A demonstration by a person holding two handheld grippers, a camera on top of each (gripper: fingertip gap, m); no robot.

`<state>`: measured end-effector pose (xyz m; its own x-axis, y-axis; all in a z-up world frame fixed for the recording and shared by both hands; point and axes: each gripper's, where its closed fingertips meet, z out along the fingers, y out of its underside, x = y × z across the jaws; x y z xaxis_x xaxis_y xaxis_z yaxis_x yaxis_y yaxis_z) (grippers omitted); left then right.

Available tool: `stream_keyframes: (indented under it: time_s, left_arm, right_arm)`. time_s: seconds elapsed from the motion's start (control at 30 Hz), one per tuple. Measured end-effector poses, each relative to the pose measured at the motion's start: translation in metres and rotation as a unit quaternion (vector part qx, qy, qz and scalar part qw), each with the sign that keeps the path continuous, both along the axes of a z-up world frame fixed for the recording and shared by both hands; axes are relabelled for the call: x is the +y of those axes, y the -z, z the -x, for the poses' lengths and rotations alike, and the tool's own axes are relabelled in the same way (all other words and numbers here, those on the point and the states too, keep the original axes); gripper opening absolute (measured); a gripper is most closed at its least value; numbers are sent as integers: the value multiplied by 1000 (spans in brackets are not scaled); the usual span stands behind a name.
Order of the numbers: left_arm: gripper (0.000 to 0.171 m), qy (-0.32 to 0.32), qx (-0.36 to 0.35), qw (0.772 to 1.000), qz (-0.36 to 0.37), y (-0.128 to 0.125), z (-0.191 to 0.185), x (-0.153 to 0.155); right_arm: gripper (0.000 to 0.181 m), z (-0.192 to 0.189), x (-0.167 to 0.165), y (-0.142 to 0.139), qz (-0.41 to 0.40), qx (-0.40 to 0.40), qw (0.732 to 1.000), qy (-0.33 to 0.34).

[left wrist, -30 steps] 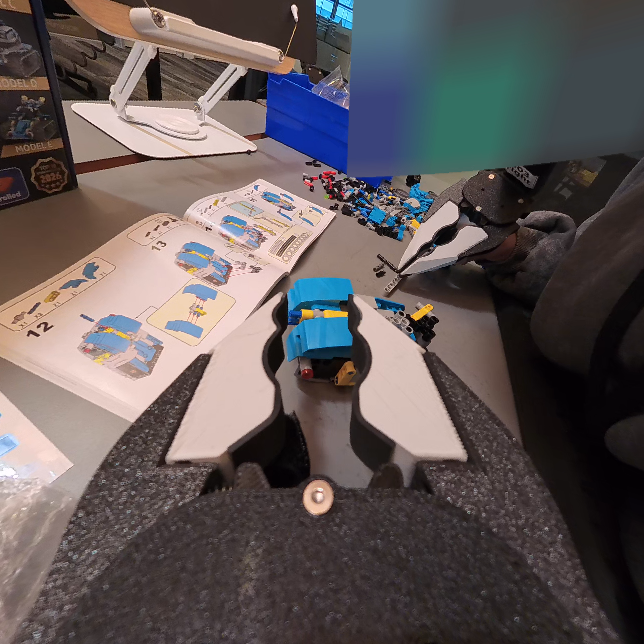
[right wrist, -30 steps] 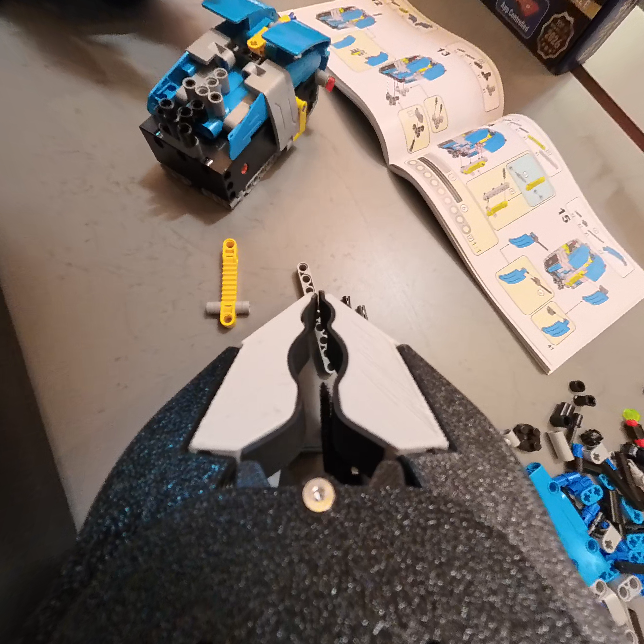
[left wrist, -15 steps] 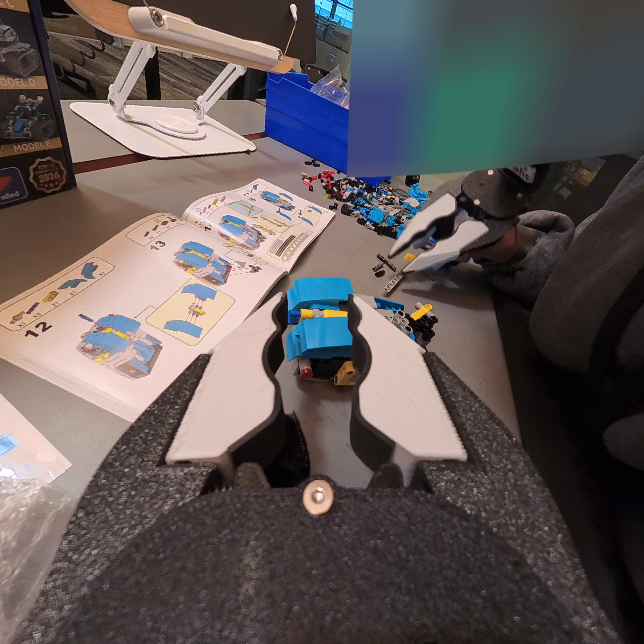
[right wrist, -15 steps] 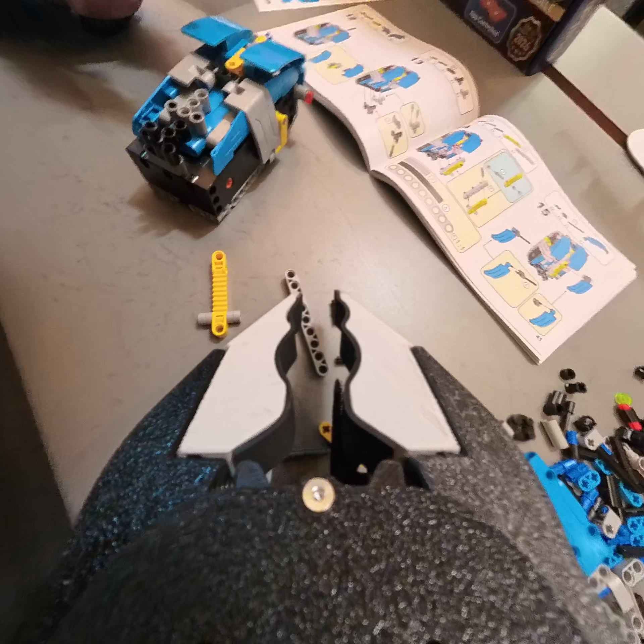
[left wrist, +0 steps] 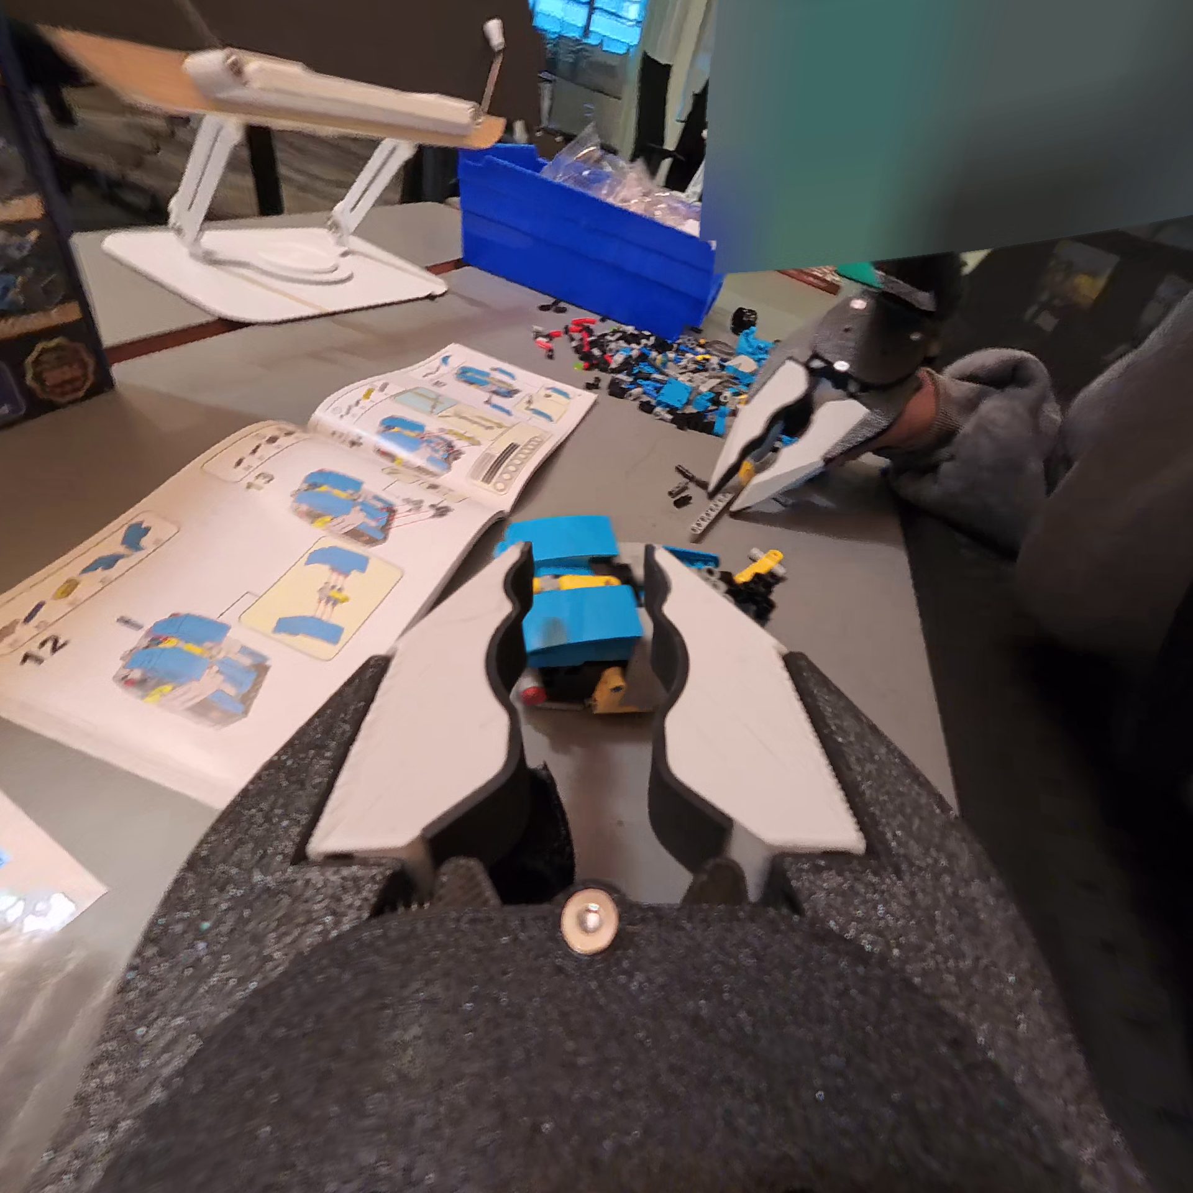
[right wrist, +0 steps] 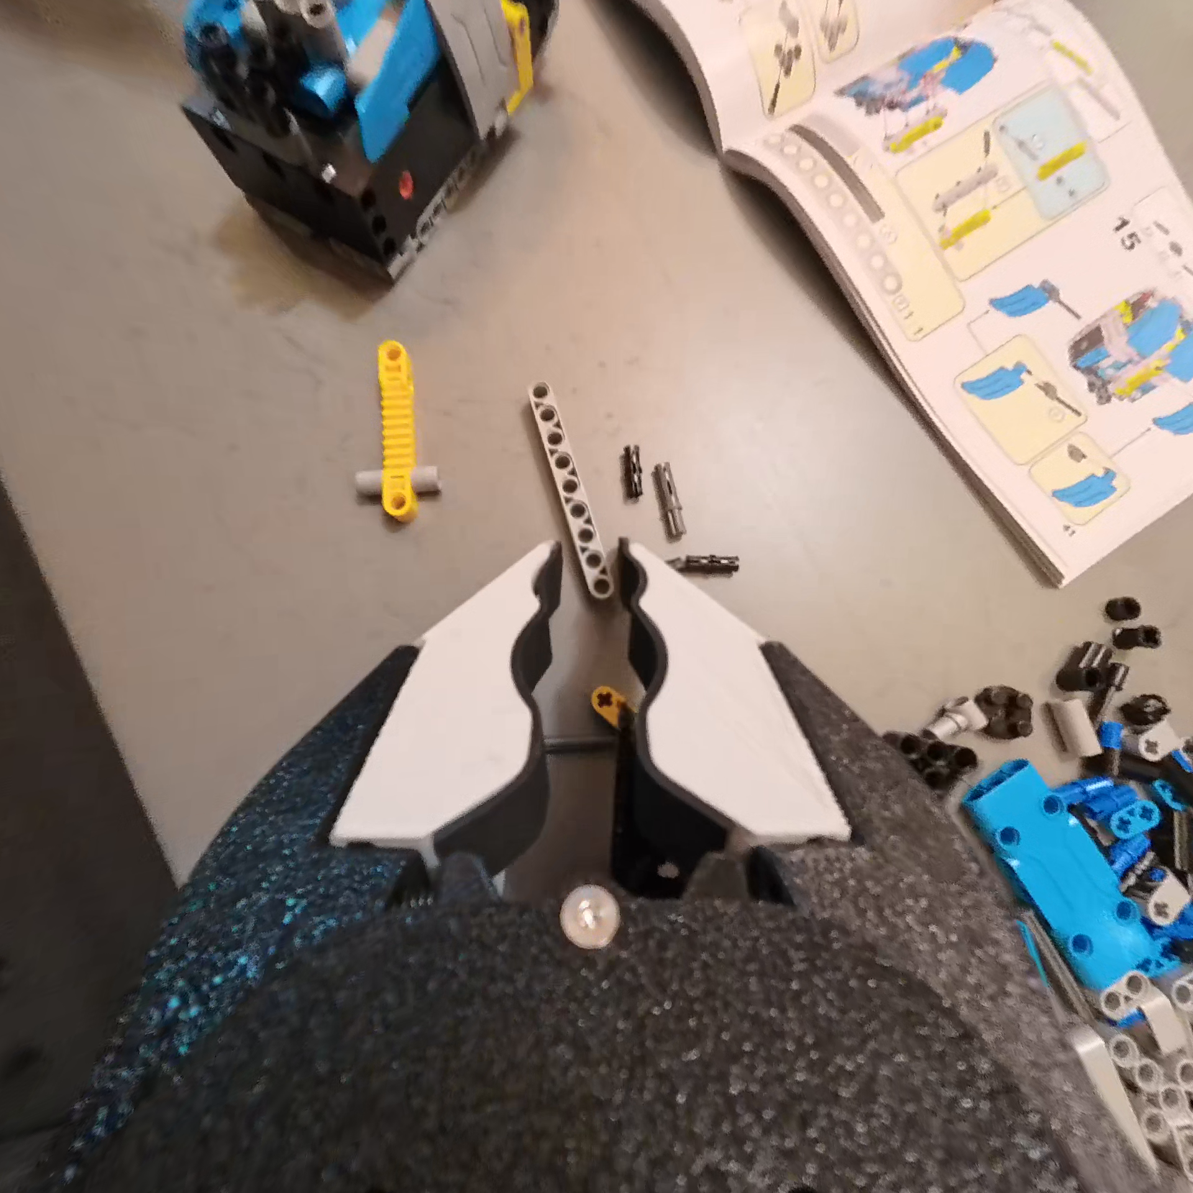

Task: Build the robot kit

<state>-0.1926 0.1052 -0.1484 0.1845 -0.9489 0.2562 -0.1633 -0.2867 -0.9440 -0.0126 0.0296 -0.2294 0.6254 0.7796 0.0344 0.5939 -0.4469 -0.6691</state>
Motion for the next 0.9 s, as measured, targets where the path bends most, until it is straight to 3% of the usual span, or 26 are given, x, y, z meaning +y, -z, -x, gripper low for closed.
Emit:
stream_keyframes:
  time_s: [0.2, 0.33, 0.4, 0.5, 0.6, 0.73, 0.9]
  left_arm:
    - [34, 58, -51, 992, -96, -28, -4, -43]
    - [34, 87, -91, 984, -128, -46, -10, -71]
    - [34, 103, -93, 985, -106, -45, -15, -82]
    - [34, 130, -111, 984, -47, -49, -19, -95]
    - [32, 157, -150, 976, -5, -61, -17, -106]
    - [7, 186, -171, 968, 7, -66, -14, -114]
    - [7, 199, -181, 963, 37, -66, -15, -118]
  right_arm:
    - [7, 4, 4, -7, 7, 21, 1000, 17]
    - [7, 59, 3, -79, -43, 211, 977, -15]
    - [7, 91, -5, -109, -47, 299, 952, -44]
    - [7, 134, -21, -131, -16, 389, 917, -85]
    - [7, 157, -28, -131, -25, 378, 920, -101]
    - [7, 170, -38, -135, -24, 388, 913, -124]
    - [7, 170, -40, -134, -23, 388, 913, -124]
